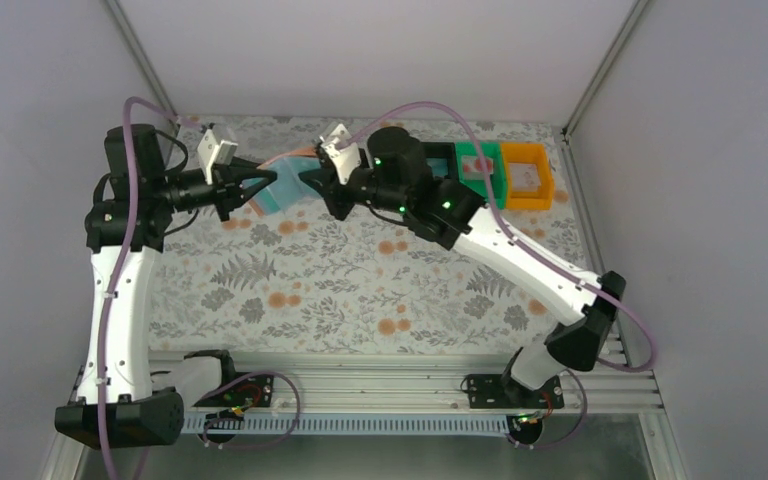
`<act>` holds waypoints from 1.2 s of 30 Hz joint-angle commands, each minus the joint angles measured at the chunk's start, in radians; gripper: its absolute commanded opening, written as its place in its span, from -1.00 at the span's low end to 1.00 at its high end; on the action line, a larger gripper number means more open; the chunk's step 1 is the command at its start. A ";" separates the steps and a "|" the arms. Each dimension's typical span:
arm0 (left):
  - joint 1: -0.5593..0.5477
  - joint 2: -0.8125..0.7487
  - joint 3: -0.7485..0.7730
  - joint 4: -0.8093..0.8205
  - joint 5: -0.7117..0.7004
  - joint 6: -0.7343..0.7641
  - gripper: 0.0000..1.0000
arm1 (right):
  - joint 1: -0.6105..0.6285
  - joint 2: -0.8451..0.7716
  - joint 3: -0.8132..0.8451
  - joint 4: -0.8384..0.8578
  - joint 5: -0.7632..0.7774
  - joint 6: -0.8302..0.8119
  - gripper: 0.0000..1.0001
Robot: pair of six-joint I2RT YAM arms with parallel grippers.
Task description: Take the credit cards out of the card holder
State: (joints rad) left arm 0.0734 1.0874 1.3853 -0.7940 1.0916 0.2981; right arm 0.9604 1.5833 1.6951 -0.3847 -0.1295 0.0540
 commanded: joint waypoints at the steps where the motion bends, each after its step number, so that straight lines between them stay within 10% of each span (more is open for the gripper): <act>1: 0.011 -0.001 -0.013 -0.069 0.149 0.075 -0.95 | -0.068 -0.091 -0.057 0.032 -0.231 -0.115 -0.88; 8: 0.011 0.038 -0.002 -0.083 0.211 0.074 -0.95 | -0.125 -0.117 -0.078 -0.018 -0.293 -0.172 -0.28; 16: 0.011 0.037 -0.031 0.030 -0.073 -0.118 -0.95 | -0.107 -0.147 -0.018 -0.097 -0.043 -0.159 0.20; 28: 0.018 0.072 -0.038 0.086 -0.143 -0.212 -0.95 | 0.219 0.008 0.004 0.104 0.232 -0.066 0.25; 36: 0.029 0.077 -0.043 0.089 -0.131 -0.212 -0.95 | 0.222 0.193 0.166 -0.061 0.576 -0.046 0.99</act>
State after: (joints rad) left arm 0.0944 1.1755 1.3518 -0.7330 0.9531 0.1066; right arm 1.1843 1.7279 1.7916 -0.3805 0.2703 0.0017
